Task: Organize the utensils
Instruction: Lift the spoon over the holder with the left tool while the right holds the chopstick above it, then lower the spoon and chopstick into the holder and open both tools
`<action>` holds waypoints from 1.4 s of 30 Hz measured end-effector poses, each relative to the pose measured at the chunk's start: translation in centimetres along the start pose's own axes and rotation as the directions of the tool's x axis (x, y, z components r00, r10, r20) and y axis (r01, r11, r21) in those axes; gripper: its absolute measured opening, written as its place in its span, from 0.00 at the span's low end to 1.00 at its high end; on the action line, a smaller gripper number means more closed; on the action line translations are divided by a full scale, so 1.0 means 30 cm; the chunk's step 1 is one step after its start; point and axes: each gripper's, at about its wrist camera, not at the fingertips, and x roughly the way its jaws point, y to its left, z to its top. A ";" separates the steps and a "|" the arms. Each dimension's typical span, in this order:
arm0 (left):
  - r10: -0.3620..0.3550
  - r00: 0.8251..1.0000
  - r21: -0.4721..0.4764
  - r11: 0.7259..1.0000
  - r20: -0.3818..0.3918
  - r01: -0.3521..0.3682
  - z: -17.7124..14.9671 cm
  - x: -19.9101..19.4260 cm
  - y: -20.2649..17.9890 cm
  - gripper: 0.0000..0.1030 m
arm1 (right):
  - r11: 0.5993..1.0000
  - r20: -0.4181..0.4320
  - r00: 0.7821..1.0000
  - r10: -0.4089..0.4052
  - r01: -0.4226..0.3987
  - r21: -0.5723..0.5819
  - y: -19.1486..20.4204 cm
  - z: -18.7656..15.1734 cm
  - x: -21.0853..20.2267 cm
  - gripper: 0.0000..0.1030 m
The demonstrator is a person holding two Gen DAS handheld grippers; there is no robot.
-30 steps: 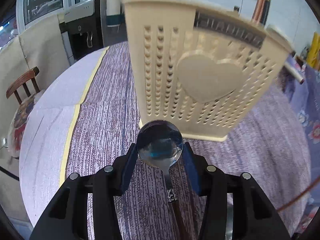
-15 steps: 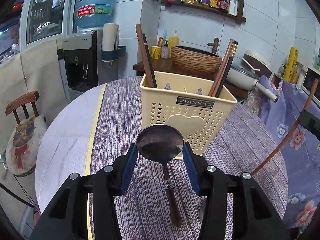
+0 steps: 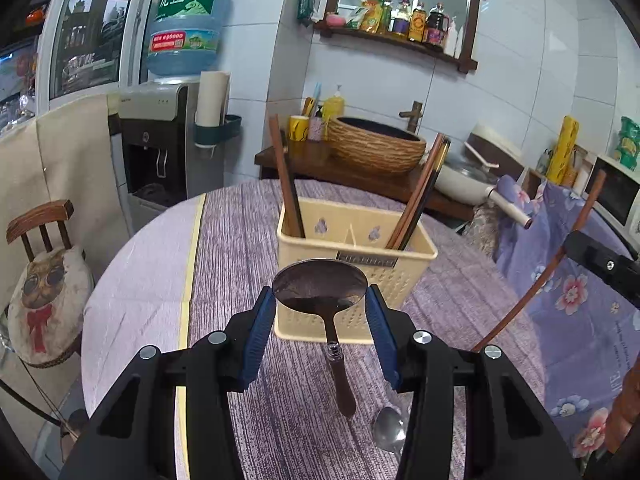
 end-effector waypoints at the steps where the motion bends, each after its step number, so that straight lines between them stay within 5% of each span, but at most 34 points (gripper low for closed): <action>1: -0.004 1.000 0.002 1.000 0.009 0.004 0.021 -0.014 0.000 0.45 | 1.000 0.006 1.000 0.003 -0.003 -0.005 0.009 0.016 -0.004 0.07; 10: 0.015 0.981 0.005 1.000 0.192 -0.017 0.308 -0.144 -0.020 0.45 | 0.998 0.149 0.989 -0.003 0.013 -0.069 0.111 0.296 -0.060 0.07; 16: 0.082 0.971 -0.013 0.997 0.226 -0.081 0.413 -0.071 -0.028 0.45 | 0.996 0.189 0.981 -0.049 0.062 -0.065 0.136 0.391 0.019 0.07; 29: 0.132 0.985 -0.016 0.991 0.114 -0.131 0.226 0.177 -0.015 0.45 | 0.994 0.042 0.994 -0.104 0.105 -0.024 0.065 0.179 0.311 0.08; 42: 0.135 0.990 0.011 0.991 0.025 -0.136 0.120 0.270 -0.007 0.46 | 0.996 -0.024 0.996 -0.088 0.088 -0.003 0.029 0.070 0.416 0.08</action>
